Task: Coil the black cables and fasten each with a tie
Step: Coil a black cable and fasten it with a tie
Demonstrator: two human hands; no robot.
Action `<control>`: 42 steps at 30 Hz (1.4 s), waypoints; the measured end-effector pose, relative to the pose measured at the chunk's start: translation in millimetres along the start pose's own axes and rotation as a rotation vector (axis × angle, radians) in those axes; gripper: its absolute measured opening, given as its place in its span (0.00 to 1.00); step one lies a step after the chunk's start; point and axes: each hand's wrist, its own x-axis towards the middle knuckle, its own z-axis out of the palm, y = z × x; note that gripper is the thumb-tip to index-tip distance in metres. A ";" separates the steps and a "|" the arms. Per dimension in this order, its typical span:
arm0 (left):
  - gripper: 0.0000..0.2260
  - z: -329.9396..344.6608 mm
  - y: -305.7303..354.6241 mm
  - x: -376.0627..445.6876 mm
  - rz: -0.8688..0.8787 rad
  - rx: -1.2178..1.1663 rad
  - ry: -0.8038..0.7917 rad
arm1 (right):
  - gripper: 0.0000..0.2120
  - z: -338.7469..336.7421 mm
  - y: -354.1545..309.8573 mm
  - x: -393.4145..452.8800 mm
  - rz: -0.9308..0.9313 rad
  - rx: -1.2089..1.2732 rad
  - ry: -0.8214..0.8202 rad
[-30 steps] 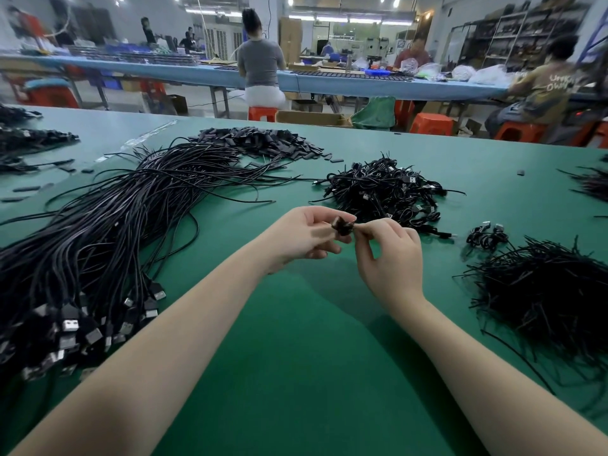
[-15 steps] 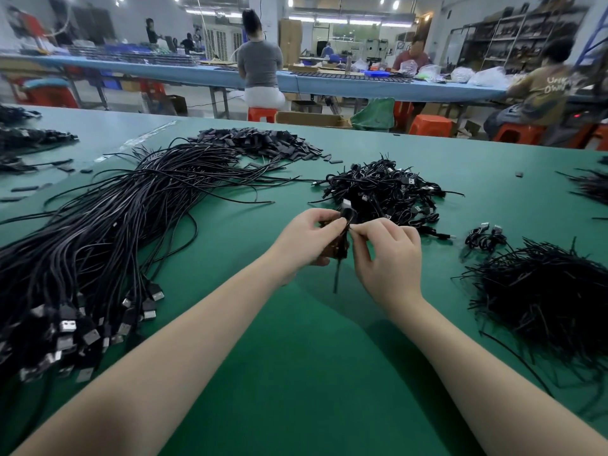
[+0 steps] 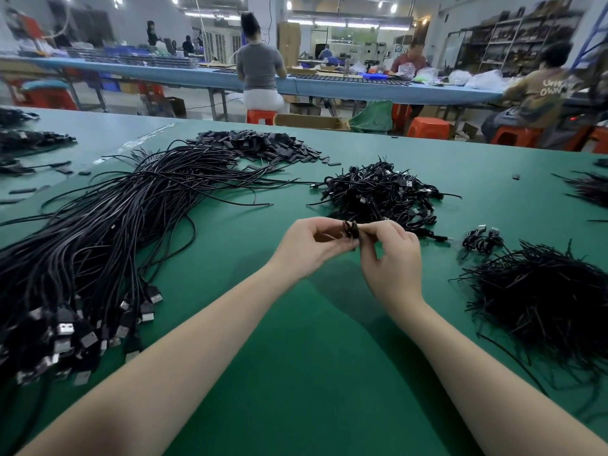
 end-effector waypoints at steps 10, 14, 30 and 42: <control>0.09 0.7 3.6 1.0 -0.299 -0.125 0.065 | 0.05 0.2 -8.5 -1.1 -0.301 -0.167 0.004; 0.07 -13.9 13.4 2.7 -0.746 -0.246 -0.115 | 0.10 -3.8 -10.3 1.5 -0.582 -0.258 0.022; 0.10 -163.0 60.4 24.7 -0.330 1.017 0.349 | 0.35 -15.5 33.5 91.8 0.611 -0.496 -0.700; 0.09 -252.3 48.7 -25.0 -1.287 1.603 -0.076 | 0.14 13.6 24.9 -7.7 0.392 -0.289 -0.568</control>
